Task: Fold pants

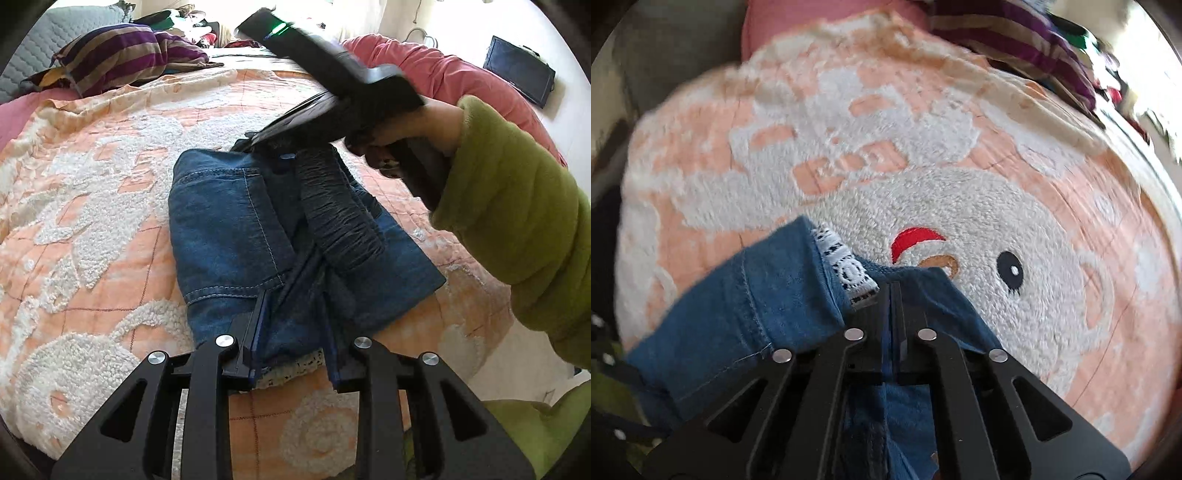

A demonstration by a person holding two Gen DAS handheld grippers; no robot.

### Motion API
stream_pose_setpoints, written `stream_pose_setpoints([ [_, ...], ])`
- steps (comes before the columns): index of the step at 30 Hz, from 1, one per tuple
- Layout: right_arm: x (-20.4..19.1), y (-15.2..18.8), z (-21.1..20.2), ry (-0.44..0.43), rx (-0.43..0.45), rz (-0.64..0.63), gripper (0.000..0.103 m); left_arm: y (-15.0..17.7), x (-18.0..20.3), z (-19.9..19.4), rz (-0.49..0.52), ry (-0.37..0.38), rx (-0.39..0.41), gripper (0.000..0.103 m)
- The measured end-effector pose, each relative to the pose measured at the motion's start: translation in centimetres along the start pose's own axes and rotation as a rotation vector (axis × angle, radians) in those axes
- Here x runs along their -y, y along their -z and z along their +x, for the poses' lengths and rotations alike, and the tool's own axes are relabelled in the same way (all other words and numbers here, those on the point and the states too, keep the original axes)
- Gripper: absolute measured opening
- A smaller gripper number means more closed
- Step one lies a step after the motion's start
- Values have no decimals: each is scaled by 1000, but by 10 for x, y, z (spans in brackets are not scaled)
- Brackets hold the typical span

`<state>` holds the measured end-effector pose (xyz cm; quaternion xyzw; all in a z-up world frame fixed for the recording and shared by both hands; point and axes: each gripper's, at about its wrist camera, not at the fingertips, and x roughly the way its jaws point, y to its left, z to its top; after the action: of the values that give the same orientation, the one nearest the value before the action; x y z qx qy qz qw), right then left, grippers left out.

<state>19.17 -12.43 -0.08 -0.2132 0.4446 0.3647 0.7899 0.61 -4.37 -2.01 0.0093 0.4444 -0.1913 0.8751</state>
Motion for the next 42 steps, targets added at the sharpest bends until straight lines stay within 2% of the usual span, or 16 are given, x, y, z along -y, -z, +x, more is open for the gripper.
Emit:
stream_pose_setpoints([
  [2,0,5,-16,-9,47,18,36,0,2,-1,1,3,0,28],
  [5,-2,10,-37,-9,106,40,42,0,4,-1,8,-4,-1,29],
  [9,-3,19,-60,-6,167,68,57,-1,7,-1,9,-13,0,29],
  [14,-6,34,-86,-6,237,103,64,0,10,-4,7,-13,5,30],
  [18,-8,48,-106,3,282,122,73,0,12,-10,12,4,17,38],
  [25,-9,82,-129,51,299,126,75,3,13,-33,18,40,64,42],
  [26,-10,86,-132,58,301,123,75,2,10,-39,6,40,80,47],
  [27,-11,90,-135,59,302,119,75,1,5,-46,-14,36,98,54],
  [28,-15,95,-139,56,302,104,75,0,-3,-53,-43,27,115,55],
  [32,-38,107,-145,23,288,22,75,-4,-32,-71,-138,-21,157,56],
  [34,-52,111,-145,-21,284,-13,75,-8,-47,-75,-190,-44,156,56],
  [37,-79,114,-142,-47,272,-97,74,-17,-58,-70,-225,-54,138,54],
  [38,-86,116,-140,-52,273,-121,74,-21,-60,-65,-231,-52,124,50],
  [39,-96,116,-137,-81,267,-151,74,-26,-60,-60,-232,-44,111,42],
  [40,-102,116,-135,-102,263,-166,73,-32,-59,-51,-230,-25,88,39],
  [42,-119,114,-125,-132,245,-231,62,-40,-60,-39,-233,12,55,36],
])
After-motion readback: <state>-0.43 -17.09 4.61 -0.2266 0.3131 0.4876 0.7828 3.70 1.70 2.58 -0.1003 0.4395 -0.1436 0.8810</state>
